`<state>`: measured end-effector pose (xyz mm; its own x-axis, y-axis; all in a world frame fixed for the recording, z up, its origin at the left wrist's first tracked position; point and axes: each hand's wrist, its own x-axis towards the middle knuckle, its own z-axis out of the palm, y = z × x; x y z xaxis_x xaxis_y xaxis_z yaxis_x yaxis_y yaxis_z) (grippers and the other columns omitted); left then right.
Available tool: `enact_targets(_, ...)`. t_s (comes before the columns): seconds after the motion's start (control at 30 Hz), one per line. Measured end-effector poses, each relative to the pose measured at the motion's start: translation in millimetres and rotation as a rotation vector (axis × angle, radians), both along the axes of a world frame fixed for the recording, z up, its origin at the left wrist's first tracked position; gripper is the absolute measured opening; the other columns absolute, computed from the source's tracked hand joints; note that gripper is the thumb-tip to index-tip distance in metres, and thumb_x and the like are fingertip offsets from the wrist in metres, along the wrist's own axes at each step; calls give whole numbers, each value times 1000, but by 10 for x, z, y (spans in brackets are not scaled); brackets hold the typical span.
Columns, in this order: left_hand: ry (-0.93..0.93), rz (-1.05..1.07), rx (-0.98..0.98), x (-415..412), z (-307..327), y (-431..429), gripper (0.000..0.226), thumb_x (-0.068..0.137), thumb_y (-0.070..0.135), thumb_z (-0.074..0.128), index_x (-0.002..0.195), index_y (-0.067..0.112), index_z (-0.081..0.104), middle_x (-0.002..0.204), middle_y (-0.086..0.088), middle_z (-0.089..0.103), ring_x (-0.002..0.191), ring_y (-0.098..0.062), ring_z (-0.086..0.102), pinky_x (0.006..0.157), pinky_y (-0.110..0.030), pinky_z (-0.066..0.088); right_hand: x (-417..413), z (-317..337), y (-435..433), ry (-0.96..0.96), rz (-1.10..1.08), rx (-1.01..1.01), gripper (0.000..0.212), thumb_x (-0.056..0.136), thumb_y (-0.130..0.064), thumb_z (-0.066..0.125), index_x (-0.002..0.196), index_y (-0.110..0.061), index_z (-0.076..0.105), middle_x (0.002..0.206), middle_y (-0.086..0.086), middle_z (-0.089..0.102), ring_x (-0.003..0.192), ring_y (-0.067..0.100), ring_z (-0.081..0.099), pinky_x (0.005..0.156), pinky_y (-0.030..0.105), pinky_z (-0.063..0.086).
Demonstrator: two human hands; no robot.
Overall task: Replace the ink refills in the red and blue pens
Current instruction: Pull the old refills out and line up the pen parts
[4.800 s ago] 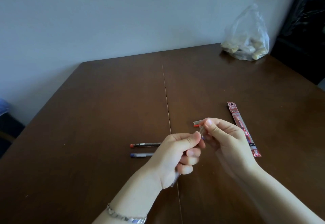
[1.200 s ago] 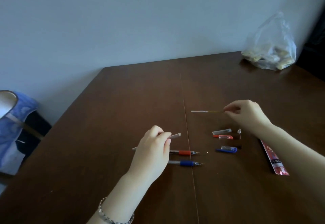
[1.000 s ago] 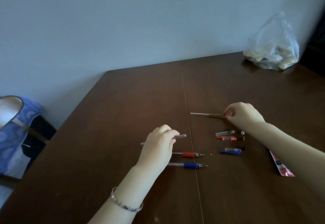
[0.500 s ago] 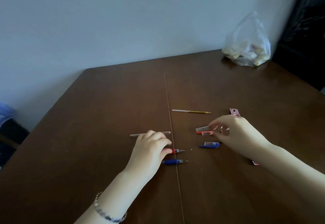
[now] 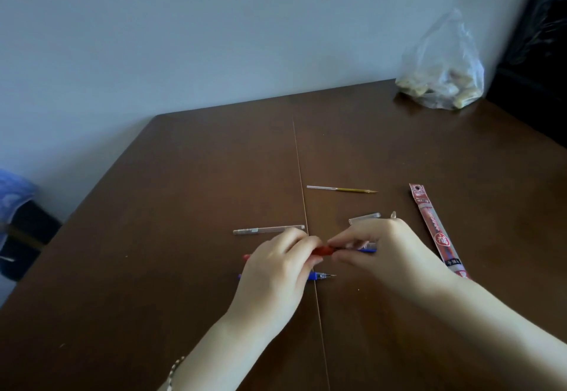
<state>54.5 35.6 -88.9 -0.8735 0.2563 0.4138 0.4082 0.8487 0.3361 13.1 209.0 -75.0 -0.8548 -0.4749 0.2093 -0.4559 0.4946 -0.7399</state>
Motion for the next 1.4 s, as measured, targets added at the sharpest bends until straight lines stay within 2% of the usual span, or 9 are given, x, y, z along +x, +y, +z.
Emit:
enact_targets(0.17,18,-40,-95,-46,40,-30,25,71,7,72,96,7,68,90,-11,71,81,-24,68,72,-38,59,-38,1,127,107,-44,113,17,69,-12,76,82,-23,76,75,-2,72,71,8,63,70,20,50)
enact_targets(0.33,-1,96,7,-137,40,-273,21,81,12,61,102,9,64,98,-10,68,89,-21,64,78,-33,56,-296,43,493,260,-227,157,15,68,-7,75,78,-19,75,68,-15,61,72,7,58,73,20,44)
enact_targets(0.5,-40,200,72,-118,-9,-389,23,85,17,55,107,13,62,103,-4,64,92,-16,61,77,-25,50,-884,-27,673,91,-536,91,6,77,-15,69,80,-19,72,76,1,67,64,-2,53,62,21,38)
enact_targets(0.63,-86,192,45,-92,-57,-349,24,87,20,54,110,17,60,108,-2,63,97,-15,59,83,-25,50,-1178,-238,376,7,-413,328,10,78,-17,66,85,-13,73,88,8,69,90,24,59,77,33,47)
enact_targets(0.77,-176,213,-8,-122,-133,-322,27,89,25,49,116,23,55,118,1,59,108,-12,53,95,-26,44,-1226,-278,304,-42,-410,416,15,78,-20,67,91,-15,71,95,8,70,103,27,54,85,38,46)
enact_targets(0.9,-231,207,-63,-241,-210,-308,27,91,25,47,117,22,55,121,0,57,111,-15,50,97,-29,43,-946,-226,384,81,-408,310,15,78,-15,66,93,-14,70,91,5,65,96,24,53,81,36,44)
enact_targets(1.07,-217,203,-89,-317,-266,-280,29,90,23,49,118,21,54,122,-2,52,111,-16,48,92,-25,43,-404,-155,422,54,-257,227,16,76,-17,69,91,-22,70,79,-10,61,72,0,55,62,9,39)
enact_targets(1.2,-99,113,-42,-170,-247,-246,27,86,25,55,112,18,60,112,-2,58,103,-13,52,87,-21,42,-175,-200,394,9,-145,257,20,76,-12,68,92,-25,70,77,-16,56,71,-8,51,66,0,36)
enact_targets(1.4,-186,37,-158,25,-304,-168,27,90,30,49,115,21,56,118,3,55,111,-10,43,95,-22,34,-6,-248,194,-5,-74,184,21,77,-14,69,95,-25,69,82,-17,59,82,2,57,73,10,44)
